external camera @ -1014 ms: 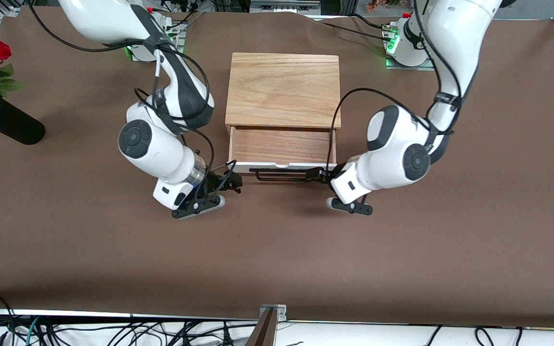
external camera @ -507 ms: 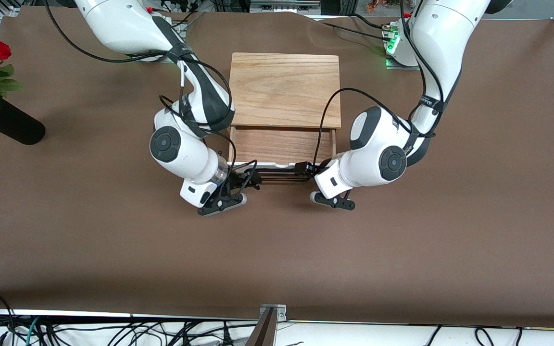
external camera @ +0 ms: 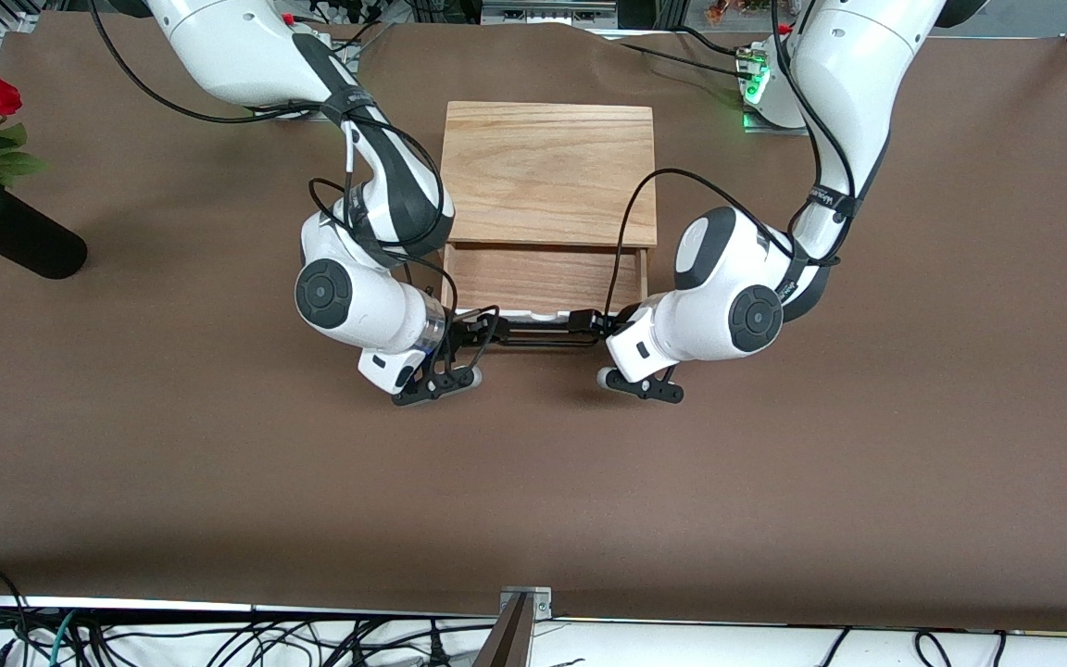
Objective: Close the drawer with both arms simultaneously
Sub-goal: 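Push the white drawer front into the cabinet with both grippers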
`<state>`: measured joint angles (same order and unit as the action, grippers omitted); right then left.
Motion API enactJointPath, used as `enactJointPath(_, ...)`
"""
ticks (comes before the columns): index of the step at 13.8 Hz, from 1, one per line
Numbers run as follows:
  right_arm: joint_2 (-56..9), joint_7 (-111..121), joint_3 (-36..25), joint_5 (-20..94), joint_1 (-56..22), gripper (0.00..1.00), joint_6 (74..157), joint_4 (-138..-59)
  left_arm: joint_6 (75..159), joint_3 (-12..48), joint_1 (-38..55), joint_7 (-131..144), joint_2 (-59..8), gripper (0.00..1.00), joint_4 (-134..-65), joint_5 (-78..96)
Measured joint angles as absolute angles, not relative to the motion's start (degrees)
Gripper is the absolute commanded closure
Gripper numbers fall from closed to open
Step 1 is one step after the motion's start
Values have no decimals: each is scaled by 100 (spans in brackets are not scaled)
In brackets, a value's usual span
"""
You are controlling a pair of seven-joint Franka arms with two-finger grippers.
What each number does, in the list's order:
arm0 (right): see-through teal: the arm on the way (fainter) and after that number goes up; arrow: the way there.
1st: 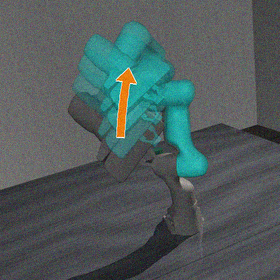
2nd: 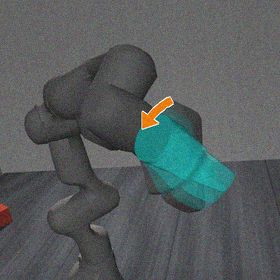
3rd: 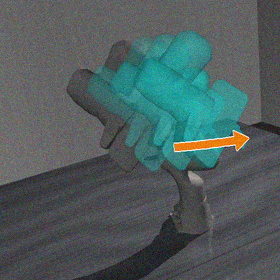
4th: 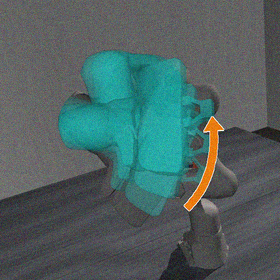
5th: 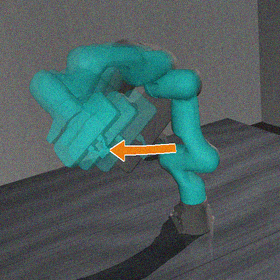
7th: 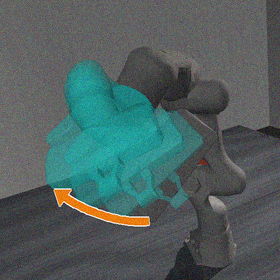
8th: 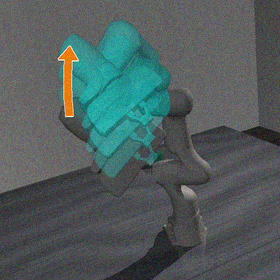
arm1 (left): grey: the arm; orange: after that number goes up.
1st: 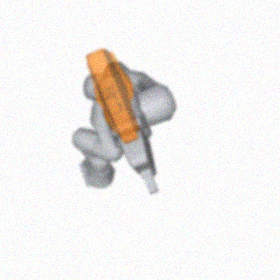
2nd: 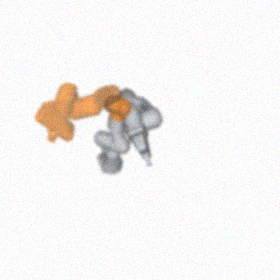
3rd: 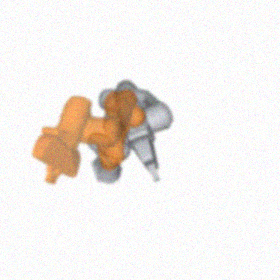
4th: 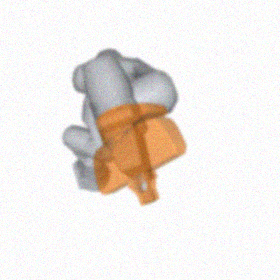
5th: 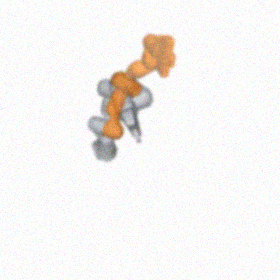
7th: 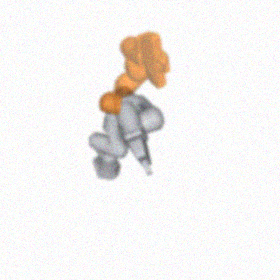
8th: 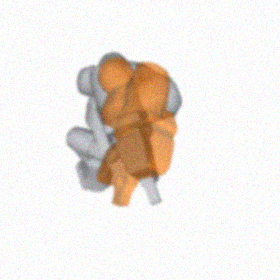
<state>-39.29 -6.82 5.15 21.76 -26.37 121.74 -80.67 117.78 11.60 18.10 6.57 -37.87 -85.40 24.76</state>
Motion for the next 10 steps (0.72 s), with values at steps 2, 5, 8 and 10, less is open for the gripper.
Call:
enactJointPath(2,-3929,-682,525,2215,-2642,0,11939,-8061,11503,1160,1809,657,-3787,0,-8524,2483)
enactJointPath(5,-3927,-682,534,2225,-2652,0,11580,-8047,11163,1163,1811,657,-3787,0,-8509,2496)
enactJointPath(8,-3926,-682,630,2249,-2657,0,11109,-8040,10760,1171,1813,657,-3787,0,-8504,2511)
enactJointPath(10,-3926,-682,678,2406,-2667,0,10902,-8039,10494,1177,1813,661,-3787,0,-8503,2513)
